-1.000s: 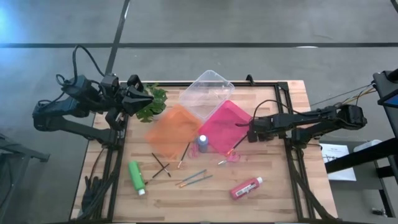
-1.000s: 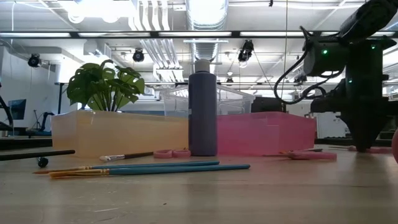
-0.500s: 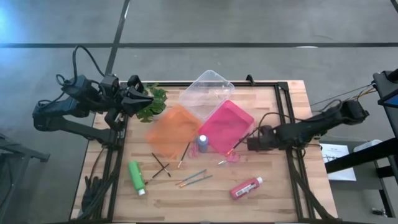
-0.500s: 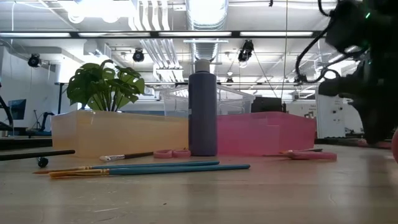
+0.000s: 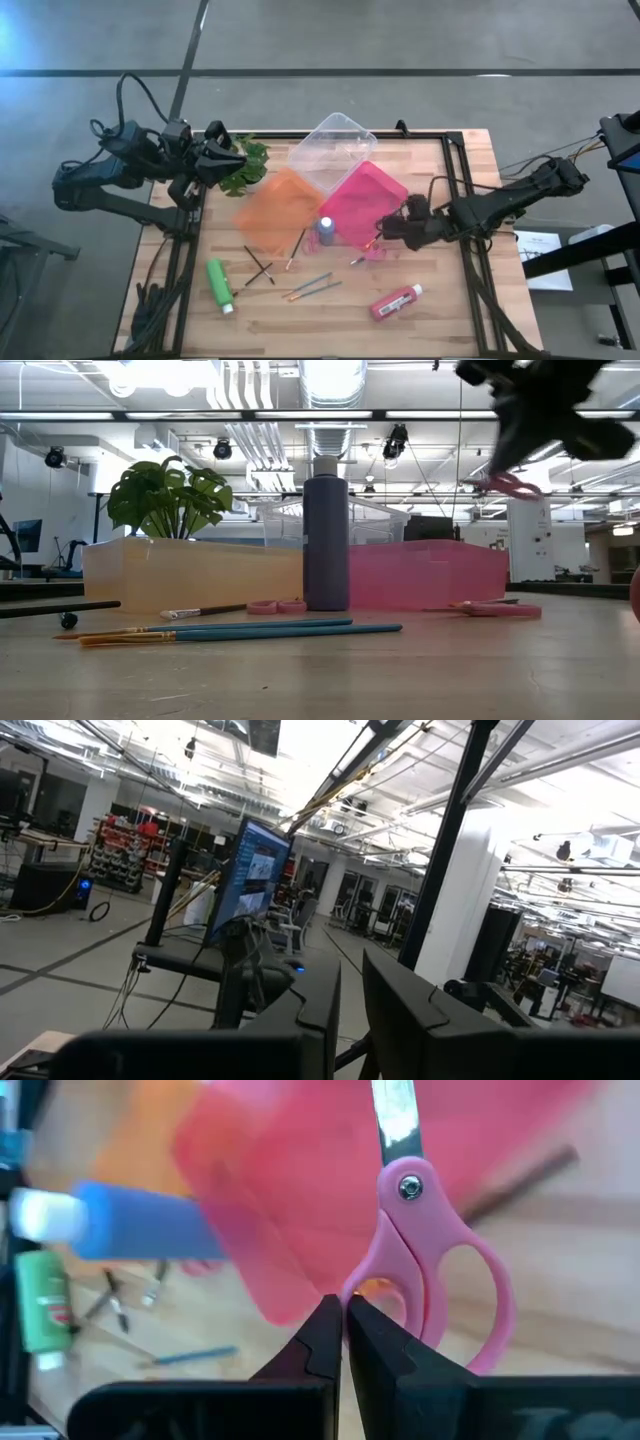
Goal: Pick & Place Paint Supplies
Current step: Put the right pink scissors into the pink bin
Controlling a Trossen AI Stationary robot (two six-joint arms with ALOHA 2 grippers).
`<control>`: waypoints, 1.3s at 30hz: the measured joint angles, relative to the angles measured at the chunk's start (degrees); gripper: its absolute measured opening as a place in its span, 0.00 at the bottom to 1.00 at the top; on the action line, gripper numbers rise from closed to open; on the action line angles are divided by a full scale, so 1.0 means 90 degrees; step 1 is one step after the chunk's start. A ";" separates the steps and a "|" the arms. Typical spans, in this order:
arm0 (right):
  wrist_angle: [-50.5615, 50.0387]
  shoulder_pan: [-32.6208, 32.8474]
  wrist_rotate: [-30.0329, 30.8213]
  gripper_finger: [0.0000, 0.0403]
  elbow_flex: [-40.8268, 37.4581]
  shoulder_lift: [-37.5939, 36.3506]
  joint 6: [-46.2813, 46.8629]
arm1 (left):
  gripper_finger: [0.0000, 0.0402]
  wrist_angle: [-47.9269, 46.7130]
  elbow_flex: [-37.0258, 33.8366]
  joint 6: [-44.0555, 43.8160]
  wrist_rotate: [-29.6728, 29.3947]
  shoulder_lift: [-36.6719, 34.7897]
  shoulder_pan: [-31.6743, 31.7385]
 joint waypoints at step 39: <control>0.0586 -0.2425 -0.1680 0.35 0.1274 0.1908 -0.3619 | 0.14 -0.0195 0.0000 0.0019 0.0603 -0.0012 -0.0017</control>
